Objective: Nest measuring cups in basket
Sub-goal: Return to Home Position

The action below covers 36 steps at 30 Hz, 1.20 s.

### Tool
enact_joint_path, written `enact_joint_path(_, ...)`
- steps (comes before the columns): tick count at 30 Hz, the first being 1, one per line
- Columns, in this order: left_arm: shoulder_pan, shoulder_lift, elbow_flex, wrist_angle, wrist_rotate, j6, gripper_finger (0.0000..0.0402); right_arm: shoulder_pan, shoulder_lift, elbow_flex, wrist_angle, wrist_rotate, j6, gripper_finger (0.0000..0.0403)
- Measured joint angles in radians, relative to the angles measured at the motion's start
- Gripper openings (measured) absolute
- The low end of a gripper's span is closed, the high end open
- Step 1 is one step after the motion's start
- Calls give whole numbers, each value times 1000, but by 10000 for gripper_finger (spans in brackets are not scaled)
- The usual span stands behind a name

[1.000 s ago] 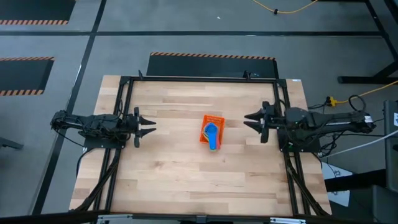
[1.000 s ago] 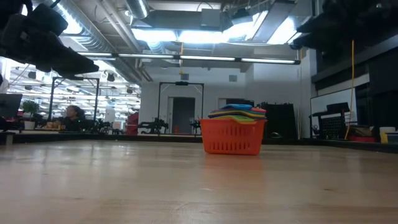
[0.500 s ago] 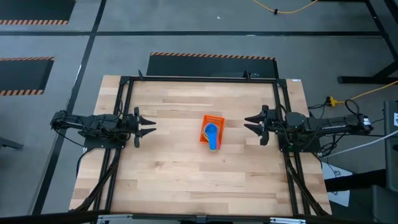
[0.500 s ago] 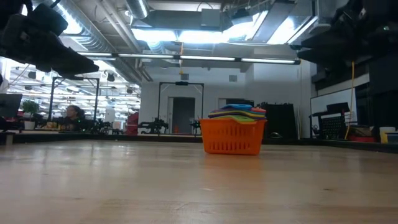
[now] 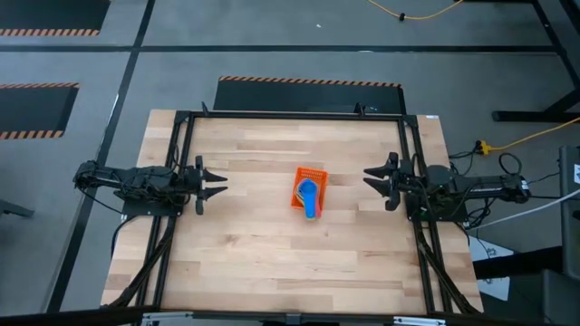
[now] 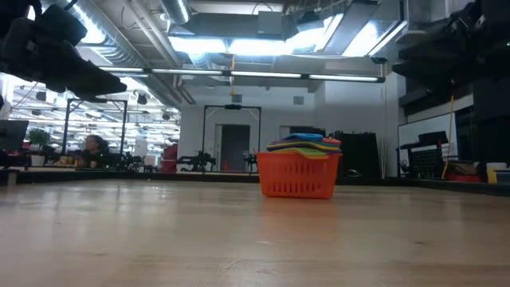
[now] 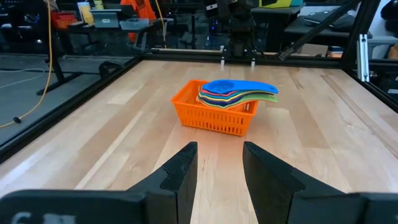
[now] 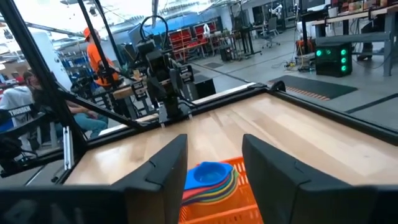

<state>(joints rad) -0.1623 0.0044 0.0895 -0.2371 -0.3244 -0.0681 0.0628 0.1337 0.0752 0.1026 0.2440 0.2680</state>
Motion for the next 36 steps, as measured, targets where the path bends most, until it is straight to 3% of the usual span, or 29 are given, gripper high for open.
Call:
enact_joint_path(11,0,0,0,0,0,0,121,0,-131,-2,-67,2,-42,158)
enact_joint_path(15,0,0,0,0,0,0,121,0,-132,-2,-79,6,-43,158)
enact_joint_path(24,0,0,0,0,-2,0,121,0,-132,-2,-140,159,-69,158)
enact_joint_path(36,0,0,0,0,-4,0,121,0,-132,-39,-90,156,-222,158)
